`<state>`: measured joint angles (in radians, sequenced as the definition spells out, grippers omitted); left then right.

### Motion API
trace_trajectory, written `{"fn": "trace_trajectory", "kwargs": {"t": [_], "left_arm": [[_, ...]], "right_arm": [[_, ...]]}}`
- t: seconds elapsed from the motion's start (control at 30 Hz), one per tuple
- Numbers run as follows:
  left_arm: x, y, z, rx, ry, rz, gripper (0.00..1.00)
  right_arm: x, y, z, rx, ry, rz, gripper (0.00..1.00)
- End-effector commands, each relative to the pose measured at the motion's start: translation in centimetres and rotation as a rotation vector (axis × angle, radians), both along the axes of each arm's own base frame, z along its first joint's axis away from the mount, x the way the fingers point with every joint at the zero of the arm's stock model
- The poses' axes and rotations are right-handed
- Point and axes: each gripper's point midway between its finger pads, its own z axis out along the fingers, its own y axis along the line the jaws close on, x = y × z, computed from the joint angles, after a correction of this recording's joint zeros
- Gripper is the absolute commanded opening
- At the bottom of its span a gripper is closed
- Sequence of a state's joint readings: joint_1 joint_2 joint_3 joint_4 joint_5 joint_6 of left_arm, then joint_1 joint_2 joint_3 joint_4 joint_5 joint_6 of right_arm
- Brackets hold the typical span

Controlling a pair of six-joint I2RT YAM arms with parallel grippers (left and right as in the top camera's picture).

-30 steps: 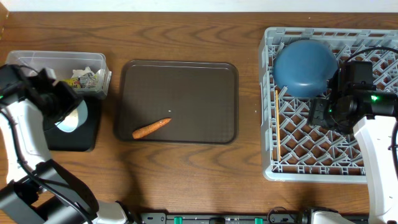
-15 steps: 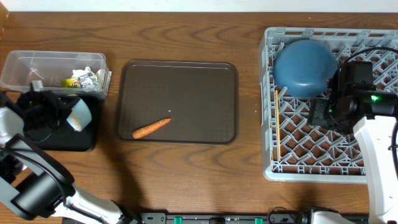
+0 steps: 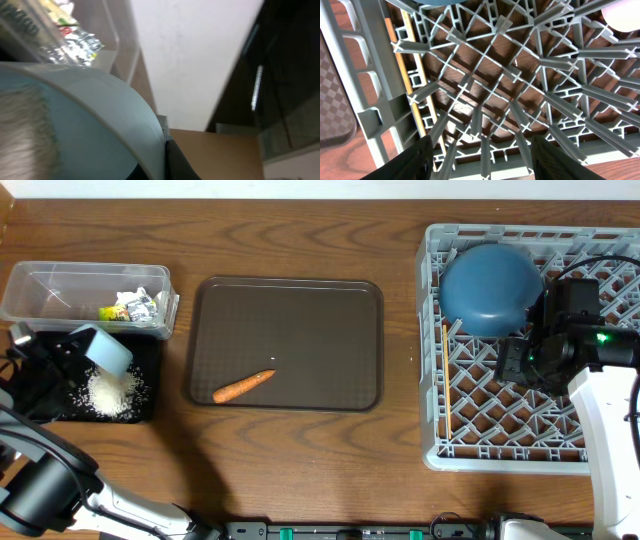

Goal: Sort waste into correct bins and load items into the dishwasher rack
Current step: 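Tip the bowl with the left gripper to pour rice onto the black tray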

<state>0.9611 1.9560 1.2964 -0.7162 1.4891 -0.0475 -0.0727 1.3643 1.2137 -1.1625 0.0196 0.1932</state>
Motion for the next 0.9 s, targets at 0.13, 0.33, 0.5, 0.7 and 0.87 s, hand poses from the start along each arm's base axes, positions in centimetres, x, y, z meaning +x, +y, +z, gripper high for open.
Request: {"fn": "trace_trajectory", "kwargs": {"t": [0.13,0.33,0.5,0.7,0.87], "left_arm": [[-0.2,0.1,1.0,-0.042,-0.071,0.001,0.06],[-0.2,0.2,1.0,-0.047,-0.067,0.002,0.06],[0.0,1.1,-2.1,-0.016,0.11,0.041,0.06],[0.1,0.9,0.2,-0.087,-0.034,0.014,0.06],[0.0,1.2,-1.7,-0.106,0.11,0.048,0.06]], "right_arm": [[-0.2,-0.5,-0.2,-0.012,0.01,-0.005,0.62],[-0.2,-0.6,-0.2,-0.013,0.009,-0.005,0.62],[-0.1,-0.6,-0.2,-0.013,0.008,-0.005,0.62],[-0.1,-0.6,-0.2,-0.013,0.007,-0.005,0.62],[-0.1,-0.6,-0.2,-0.013,0.006,-0.005,0.62]]}}
